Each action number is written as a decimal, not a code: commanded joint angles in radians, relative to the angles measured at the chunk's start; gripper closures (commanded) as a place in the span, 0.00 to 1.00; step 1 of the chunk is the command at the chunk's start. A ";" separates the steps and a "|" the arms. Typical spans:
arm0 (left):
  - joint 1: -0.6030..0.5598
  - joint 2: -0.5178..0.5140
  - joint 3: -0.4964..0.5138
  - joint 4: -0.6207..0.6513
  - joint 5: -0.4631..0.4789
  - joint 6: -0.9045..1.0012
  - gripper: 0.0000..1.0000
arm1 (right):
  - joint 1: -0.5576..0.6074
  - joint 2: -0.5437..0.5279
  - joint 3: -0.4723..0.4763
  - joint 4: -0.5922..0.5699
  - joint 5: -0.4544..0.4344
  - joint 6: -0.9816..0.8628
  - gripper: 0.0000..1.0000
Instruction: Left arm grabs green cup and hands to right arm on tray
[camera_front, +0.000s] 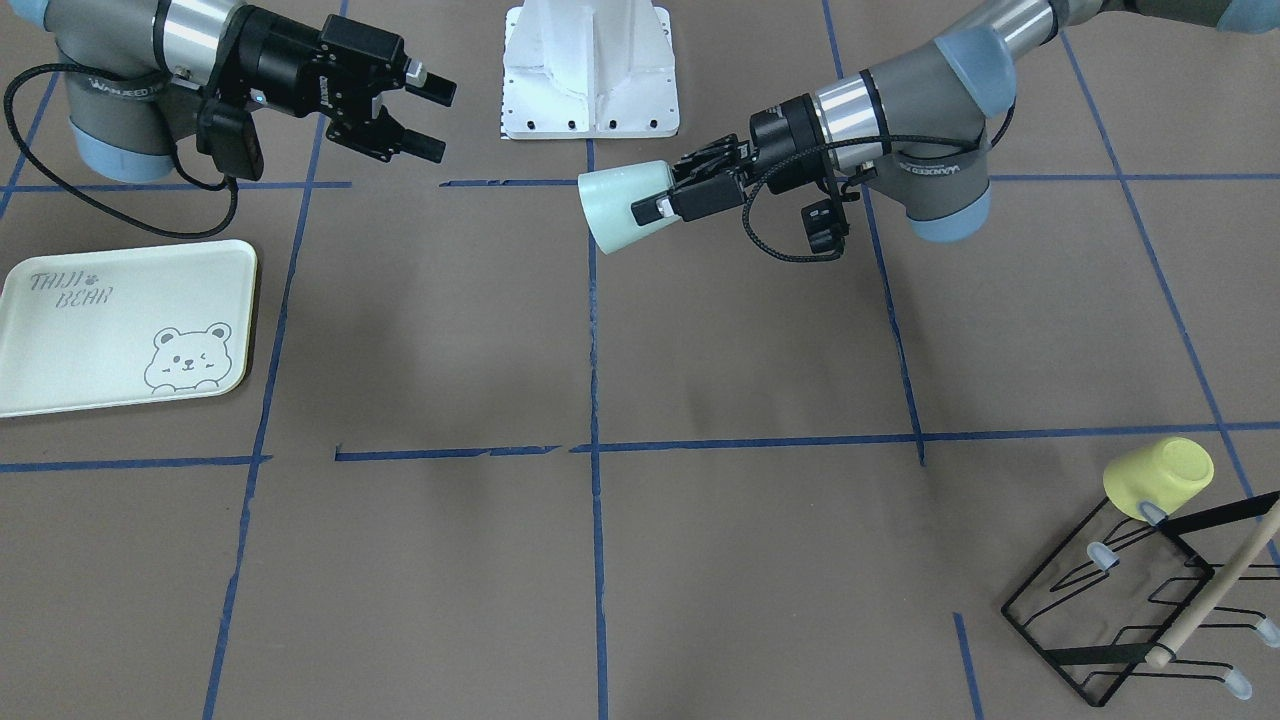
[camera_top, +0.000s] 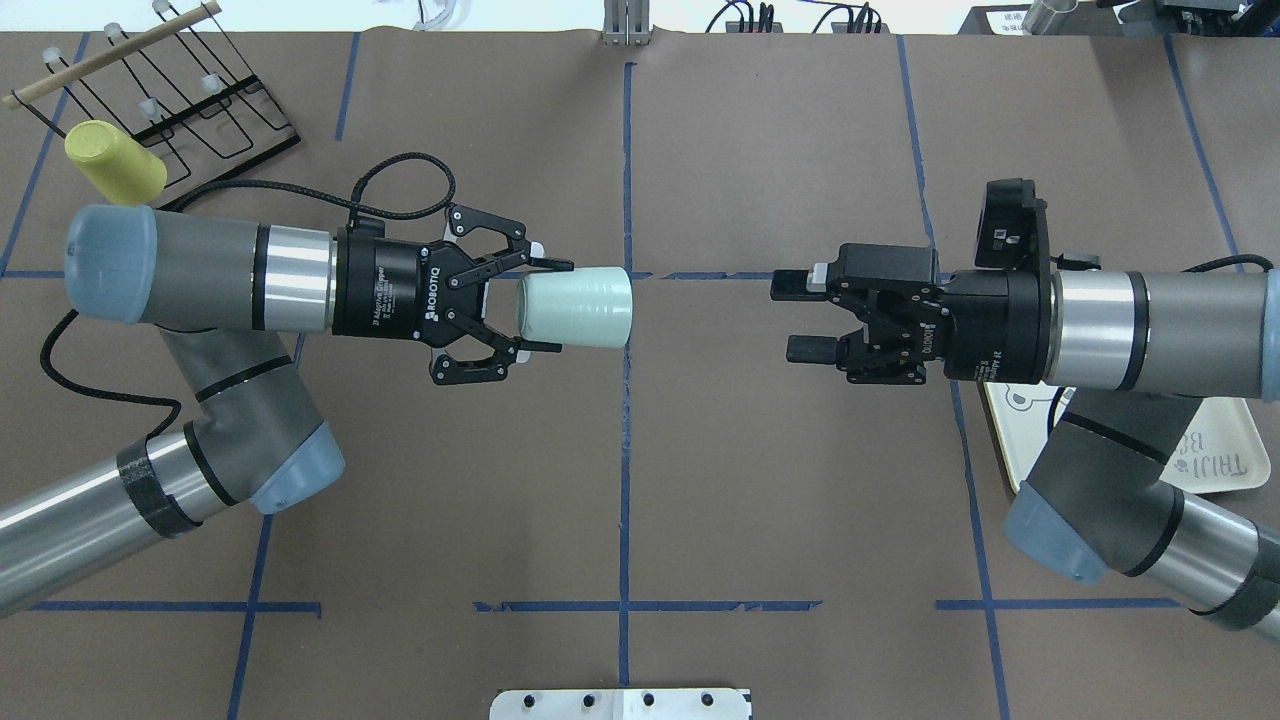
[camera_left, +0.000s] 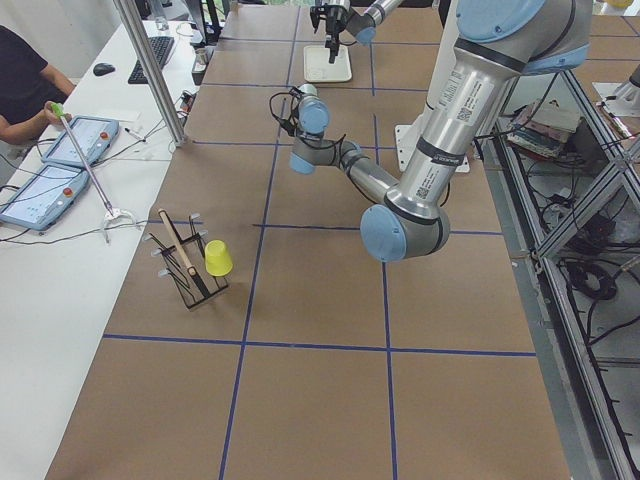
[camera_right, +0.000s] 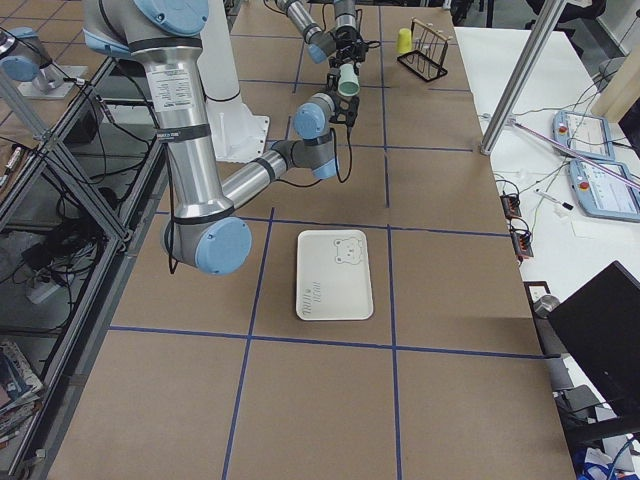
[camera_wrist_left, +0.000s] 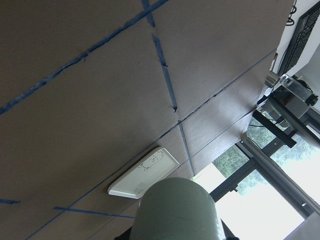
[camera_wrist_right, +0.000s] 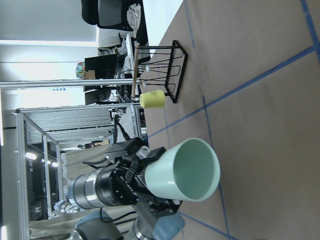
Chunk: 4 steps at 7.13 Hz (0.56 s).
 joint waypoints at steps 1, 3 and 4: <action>0.009 0.004 -0.009 -0.083 0.004 -0.219 0.91 | -0.014 0.104 -0.061 0.049 -0.038 0.006 0.04; 0.011 0.010 -0.025 -0.181 0.132 -0.438 0.91 | -0.014 0.136 -0.075 0.069 -0.084 0.004 0.04; 0.013 0.025 -0.037 -0.195 0.147 -0.485 0.91 | -0.016 0.138 -0.077 0.069 -0.085 0.003 0.05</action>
